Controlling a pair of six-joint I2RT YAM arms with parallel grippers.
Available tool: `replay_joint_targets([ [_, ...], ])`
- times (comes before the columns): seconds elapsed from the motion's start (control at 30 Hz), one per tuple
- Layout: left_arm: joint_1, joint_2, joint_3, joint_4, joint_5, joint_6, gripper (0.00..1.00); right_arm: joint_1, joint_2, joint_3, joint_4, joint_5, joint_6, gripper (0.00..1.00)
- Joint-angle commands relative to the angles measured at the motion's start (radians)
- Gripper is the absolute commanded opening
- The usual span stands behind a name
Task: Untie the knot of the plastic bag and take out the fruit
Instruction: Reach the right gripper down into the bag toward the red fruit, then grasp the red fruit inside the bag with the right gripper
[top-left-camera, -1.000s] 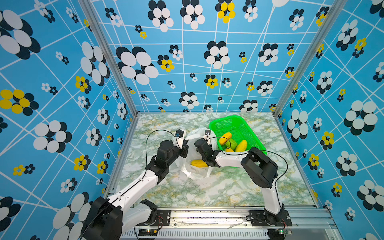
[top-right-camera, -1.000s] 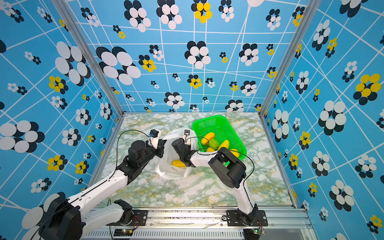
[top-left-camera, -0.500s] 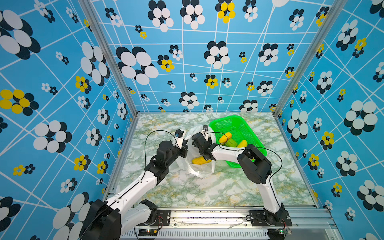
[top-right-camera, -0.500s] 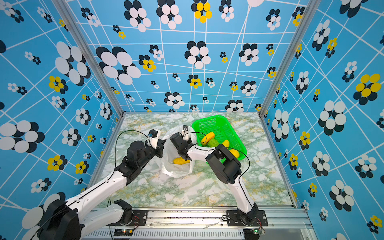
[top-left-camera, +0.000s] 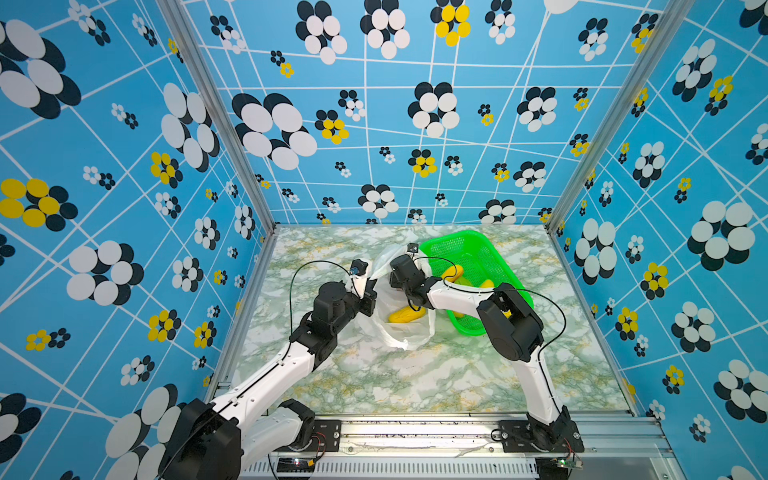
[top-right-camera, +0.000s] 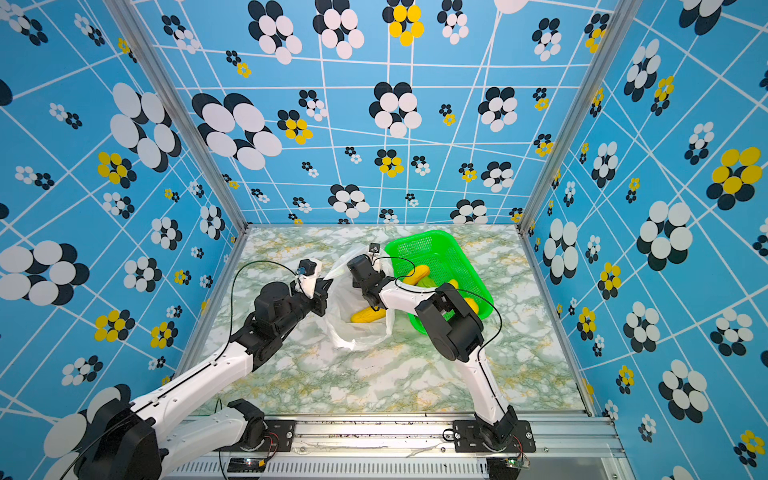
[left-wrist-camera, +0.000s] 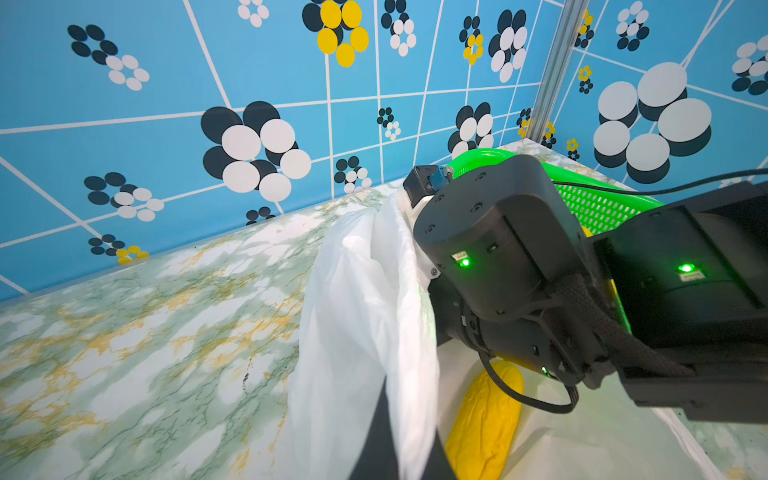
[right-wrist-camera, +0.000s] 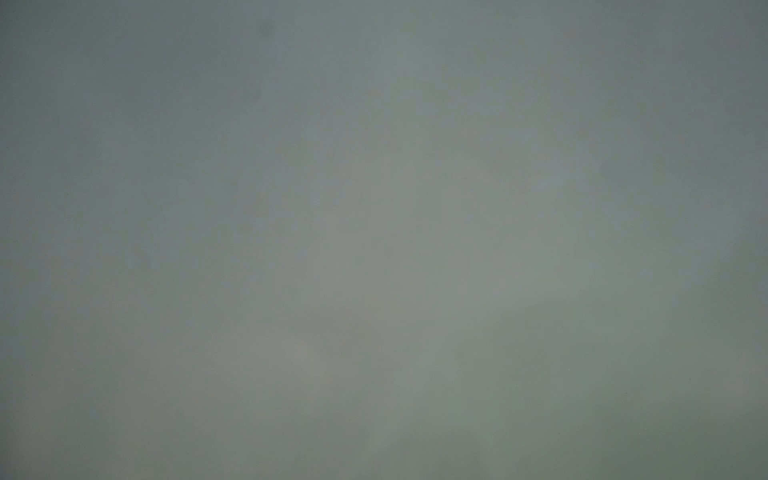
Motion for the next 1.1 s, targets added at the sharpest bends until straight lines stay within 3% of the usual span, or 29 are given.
replay_joint_targets([
  [0.0,-0.009,0.001,0.011,-0.021,-0.033,0.019,0.00,-0.003,-0.004,-0.032,-0.036,-0.058,-0.015,0.48],
  [0.23,-0.008,0.046,0.023,-0.026,-0.092,0.029,0.00,0.020,-0.170,-0.189,0.084,-0.075,-0.041,0.33],
  [0.67,-0.004,0.116,0.041,-0.019,-0.192,0.033,0.00,0.174,-0.519,-0.486,0.280,-0.010,-0.115,0.25],
  [1.07,-0.005,0.077,0.055,-0.061,-0.123,0.004,0.00,0.219,-0.446,-0.534,0.312,0.028,-0.044,0.38],
])
